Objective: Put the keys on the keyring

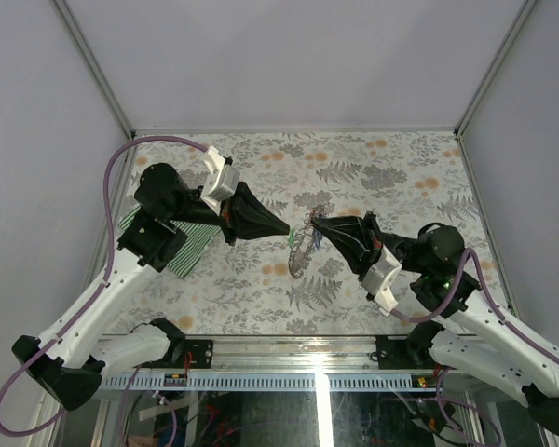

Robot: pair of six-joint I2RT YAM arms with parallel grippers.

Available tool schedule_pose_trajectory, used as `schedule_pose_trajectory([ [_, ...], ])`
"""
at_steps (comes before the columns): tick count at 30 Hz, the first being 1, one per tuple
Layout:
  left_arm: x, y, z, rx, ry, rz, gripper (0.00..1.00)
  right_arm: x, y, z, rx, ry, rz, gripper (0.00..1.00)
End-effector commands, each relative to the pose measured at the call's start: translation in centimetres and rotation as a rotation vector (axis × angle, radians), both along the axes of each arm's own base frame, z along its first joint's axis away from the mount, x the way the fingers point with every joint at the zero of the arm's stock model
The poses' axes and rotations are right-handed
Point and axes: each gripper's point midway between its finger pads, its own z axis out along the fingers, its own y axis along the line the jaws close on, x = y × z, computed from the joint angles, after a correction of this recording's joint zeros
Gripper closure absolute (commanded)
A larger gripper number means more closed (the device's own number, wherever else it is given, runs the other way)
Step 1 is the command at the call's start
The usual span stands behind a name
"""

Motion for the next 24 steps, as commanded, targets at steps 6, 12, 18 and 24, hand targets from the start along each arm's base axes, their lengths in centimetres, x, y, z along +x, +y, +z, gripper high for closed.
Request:
schedule_pose_trajectory([
  [6, -0.2, 0.3, 1.2, -0.024, -0.041, 0.028, 1.0, -0.1, 0.2, 3.9, 0.025, -0.251, -0.139, 1.0],
  [12, -0.1, 0.3, 1.2, -0.025, -0.044, 0.032, 1.0, 0.1, 0.7, 4.5, 0.028, -0.291, -0.194, 1.0],
  [18, 0.2, 0.4, 1.1, -0.024, -0.051, 0.06, 1.0, 0.3, 0.4, 5.4, 0.062, -0.3, -0.226, 1.0],
  [24, 0.8, 0.4, 1.3, -0.034, -0.055, 0.099, 1.0, 0.4, 0.3, 5.8, 0.076, -0.285, -0.229, 1.0],
])
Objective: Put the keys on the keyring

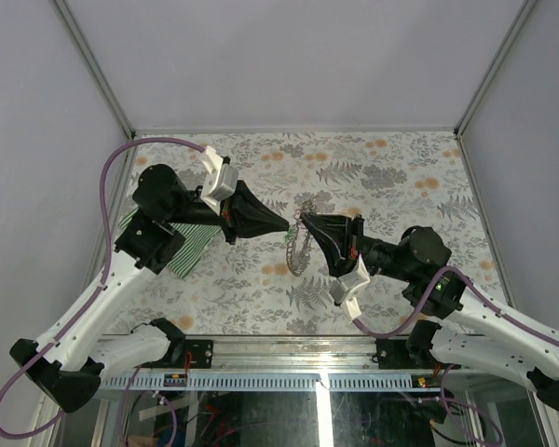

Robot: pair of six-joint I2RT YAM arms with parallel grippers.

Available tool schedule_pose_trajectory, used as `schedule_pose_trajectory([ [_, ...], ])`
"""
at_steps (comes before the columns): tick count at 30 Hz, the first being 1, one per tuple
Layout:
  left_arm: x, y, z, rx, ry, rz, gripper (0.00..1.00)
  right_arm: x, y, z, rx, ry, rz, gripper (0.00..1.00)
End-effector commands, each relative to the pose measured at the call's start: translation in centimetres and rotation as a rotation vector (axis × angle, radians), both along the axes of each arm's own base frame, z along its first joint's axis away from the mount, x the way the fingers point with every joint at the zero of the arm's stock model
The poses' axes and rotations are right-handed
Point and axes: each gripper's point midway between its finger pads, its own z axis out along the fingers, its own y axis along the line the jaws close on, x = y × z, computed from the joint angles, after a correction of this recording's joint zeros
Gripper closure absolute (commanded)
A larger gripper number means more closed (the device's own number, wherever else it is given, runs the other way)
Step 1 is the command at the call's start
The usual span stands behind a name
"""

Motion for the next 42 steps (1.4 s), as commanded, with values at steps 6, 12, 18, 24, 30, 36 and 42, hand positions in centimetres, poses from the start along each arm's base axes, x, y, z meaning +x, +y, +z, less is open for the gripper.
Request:
schedule_pose_trajectory([
  [6, 1.2, 0.3, 1.7, -0.051, -0.054, 0.112, 1.0, -0.2, -1.7, 6.5, 0.169, -0.073, -0.047, 1.0],
  [12, 2.0, 0.4, 2.0, -0.074, -0.049, 0.161, 1.0, 0.6, -1.8, 6.5, 0.17, 0.052, -0.065, 1.0],
  [18, 2.3, 0.4, 1.8, -0.079, -0.033, 0.177, 1.0, 1.3, -2.0, 6.7, 0.185, 0.276, -0.078, 1.0],
  [24, 3.0, 0.3, 2.1, -0.094, -0.003, 0.211, 1.0, 1.4, -1.8, 6.5, 0.177, 0.479, -0.073, 1.0],
  [30, 3.2, 0.4, 2.8, -0.116, 0.023, 0.233, 1.0, 2.0, -1.7, 6.4, 0.173, 0.657, -0.109, 1.0],
  [36, 3.4, 0.4, 3.2, -0.131, 0.056, 0.244, 1.0, 2.7, -1.4, 6.0, 0.15, 0.783, -0.159, 1.0],
  [42, 3.5, 0.3, 3.2, -0.13, 0.068, 0.246, 1.0, 2.4, -0.9, 6.0, 0.156, 0.853, -0.141, 1.0],
])
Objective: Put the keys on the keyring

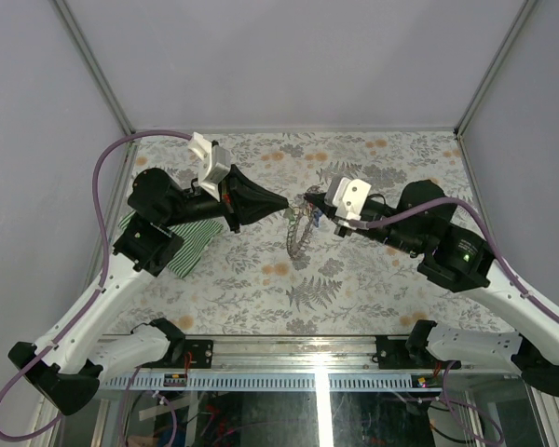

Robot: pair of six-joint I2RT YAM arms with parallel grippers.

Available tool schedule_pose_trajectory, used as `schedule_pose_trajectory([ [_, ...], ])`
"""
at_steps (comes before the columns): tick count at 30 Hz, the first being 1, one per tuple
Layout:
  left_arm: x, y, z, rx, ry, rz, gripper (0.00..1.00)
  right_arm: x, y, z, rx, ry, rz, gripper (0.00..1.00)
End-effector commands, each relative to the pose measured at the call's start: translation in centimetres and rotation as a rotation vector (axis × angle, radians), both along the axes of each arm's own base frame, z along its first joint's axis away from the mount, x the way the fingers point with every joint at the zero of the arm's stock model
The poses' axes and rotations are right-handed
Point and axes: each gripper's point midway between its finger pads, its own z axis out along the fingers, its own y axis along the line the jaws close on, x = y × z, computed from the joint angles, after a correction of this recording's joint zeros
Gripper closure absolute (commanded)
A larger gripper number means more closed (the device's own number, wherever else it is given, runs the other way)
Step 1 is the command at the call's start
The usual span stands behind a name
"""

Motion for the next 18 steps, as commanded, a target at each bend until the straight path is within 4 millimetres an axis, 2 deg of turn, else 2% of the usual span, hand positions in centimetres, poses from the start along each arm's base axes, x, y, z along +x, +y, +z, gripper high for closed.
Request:
schedule_pose_trajectory([
  [1, -0.1, 0.1, 1.5, -0.043, -0.03, 0.01, 1.0, -0.5, -0.2, 3.3, 0.109, 0.022, -0.003, 1.0],
  [6, -0.1, 0.2, 1.4, -0.039, -0.039, 0.012, 1.0, -1.1, -0.2, 3.3, 0.128, -0.021, 0.029, 1.0],
  [14, 0.1, 0.6, 0.9, -0.016, -0.053, 0.046, 1.0, -4.9, -0.8, 2.7, 0.161, -0.467, 0.206, 1.0],
  [18, 0.3, 0.6, 0.8, -0.009, -0.053, 0.059, 1.0, -4.6, -1.0, 2.6, 0.118, -0.533, 0.194, 1.0],
])
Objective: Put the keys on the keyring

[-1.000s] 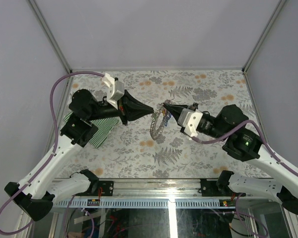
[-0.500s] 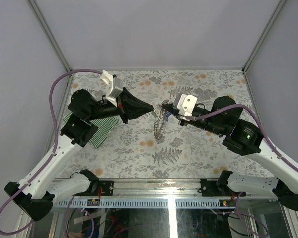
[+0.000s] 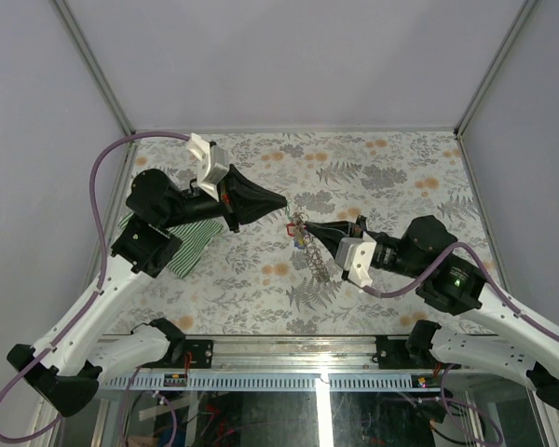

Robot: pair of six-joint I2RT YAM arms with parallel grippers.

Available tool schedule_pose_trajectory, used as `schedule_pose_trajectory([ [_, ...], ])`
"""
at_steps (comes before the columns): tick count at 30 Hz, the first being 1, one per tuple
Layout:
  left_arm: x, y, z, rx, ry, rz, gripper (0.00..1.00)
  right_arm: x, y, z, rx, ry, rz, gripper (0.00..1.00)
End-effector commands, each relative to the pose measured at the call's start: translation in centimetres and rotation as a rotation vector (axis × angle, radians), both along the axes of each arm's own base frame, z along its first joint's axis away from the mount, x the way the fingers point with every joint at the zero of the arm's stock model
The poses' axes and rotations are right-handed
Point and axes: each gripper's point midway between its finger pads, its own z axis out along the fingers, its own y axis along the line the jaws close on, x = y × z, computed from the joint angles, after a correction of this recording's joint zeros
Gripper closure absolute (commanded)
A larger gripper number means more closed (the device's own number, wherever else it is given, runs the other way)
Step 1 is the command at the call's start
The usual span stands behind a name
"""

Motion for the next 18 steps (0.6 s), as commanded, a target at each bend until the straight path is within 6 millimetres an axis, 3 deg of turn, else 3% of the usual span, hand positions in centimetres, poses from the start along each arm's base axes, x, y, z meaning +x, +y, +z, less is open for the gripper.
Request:
schedule_pose_trajectory([
  [1, 0.0, 0.4, 0.8, -0.009, -0.04, 0.034, 1.0, -1.2, -0.9, 7.5, 0.153, -0.285, 0.023, 1.0],
  [18, 2.4, -0.6, 0.1, 0.026, 0.023, 0.07, 1.0, 3.3, -2.7, 7.8, 0.036, -0.189, -0.284, 1.0],
])
